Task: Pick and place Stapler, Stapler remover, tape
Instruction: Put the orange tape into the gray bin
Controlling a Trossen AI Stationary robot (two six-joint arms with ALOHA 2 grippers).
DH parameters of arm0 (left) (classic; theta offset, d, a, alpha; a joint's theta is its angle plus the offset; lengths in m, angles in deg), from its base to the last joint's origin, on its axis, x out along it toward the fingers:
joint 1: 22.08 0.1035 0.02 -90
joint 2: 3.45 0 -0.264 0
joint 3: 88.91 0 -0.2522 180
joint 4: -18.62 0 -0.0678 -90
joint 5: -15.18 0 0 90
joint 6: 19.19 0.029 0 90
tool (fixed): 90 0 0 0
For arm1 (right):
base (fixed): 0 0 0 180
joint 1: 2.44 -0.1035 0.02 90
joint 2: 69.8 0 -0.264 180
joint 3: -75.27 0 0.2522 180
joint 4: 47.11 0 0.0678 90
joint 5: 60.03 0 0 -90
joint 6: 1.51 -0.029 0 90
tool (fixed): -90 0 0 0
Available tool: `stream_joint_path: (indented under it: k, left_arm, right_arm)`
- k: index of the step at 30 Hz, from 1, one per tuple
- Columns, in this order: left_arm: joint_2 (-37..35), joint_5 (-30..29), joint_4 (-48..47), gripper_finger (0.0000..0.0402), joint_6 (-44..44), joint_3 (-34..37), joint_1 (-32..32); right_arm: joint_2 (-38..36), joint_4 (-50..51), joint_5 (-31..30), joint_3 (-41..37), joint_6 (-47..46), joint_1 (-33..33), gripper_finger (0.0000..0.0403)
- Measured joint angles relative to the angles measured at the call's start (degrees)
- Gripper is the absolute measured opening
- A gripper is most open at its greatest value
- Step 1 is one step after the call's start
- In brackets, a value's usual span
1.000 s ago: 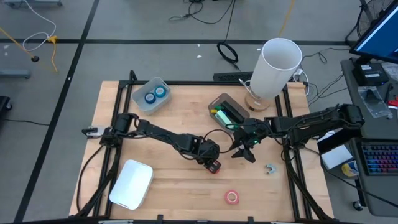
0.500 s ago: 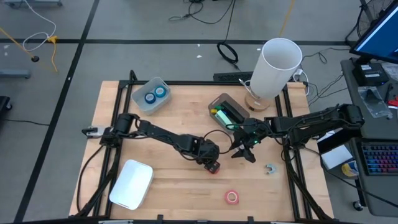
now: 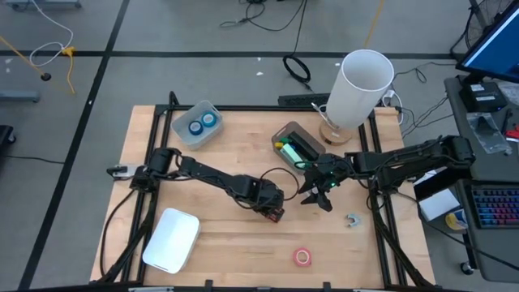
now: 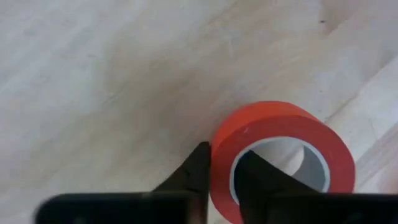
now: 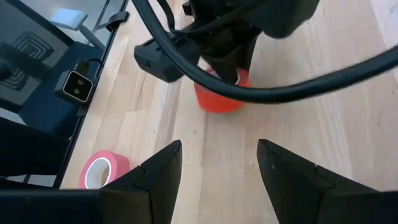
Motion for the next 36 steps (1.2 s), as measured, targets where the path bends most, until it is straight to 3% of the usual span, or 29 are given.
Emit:
stream_joint_path:
  k: [1, 8, 12, 17, 21, 29, 36]
  left_arm:
    - [-0.95, -1.05, -0.50, 0.0035, 1.15, 0.16, 0.11]
    - [-11.78, -7.88, -8.62, 0.0034, 6.14, 0.01, 2.68]
    - [-20.71, -17.03, -21.22, 0.0034, 8.19, 0.06, 5.04]
    - [-30.50, -31.26, -41.45, 0.0035, 4.52, -0.03, 10.14]
    - [-33.99, -35.29, -54.25, 0.0036, 2.94, -0.03, 17.29]
    - [-32.48, -35.59, -48.79, 0.0036, 23.02, 4.87, 36.45]
    - [-29.83, -29.20, -30.28, 0.0037, 38.43, 12.43, 48.21]
  right_arm:
    - [0.00, 0.00, -0.02, 0.00, 0.06, 0.06, 0.0201]
    - [0.00, 0.11, -2.46, 0.00, 0.40, 0.04, 0.0201]
    - [0.00, 0.03, -2.93, 0.00, 1.23, 0.04, 0.0201]
    - [0.00, 0.03, -2.94, 0.00, 1.46, 0.04, 0.0201]
    - [0.00, 0.01, -2.96, 0.00, 1.48, 0.04, 0.0201]
    - [0.00, -0.01, -2.98, 0.00, 1.29, 0.04, 0.0201]
    - [0.00, 0.10, -4.86, 0.00, 1.03, 0.04, 0.0201]
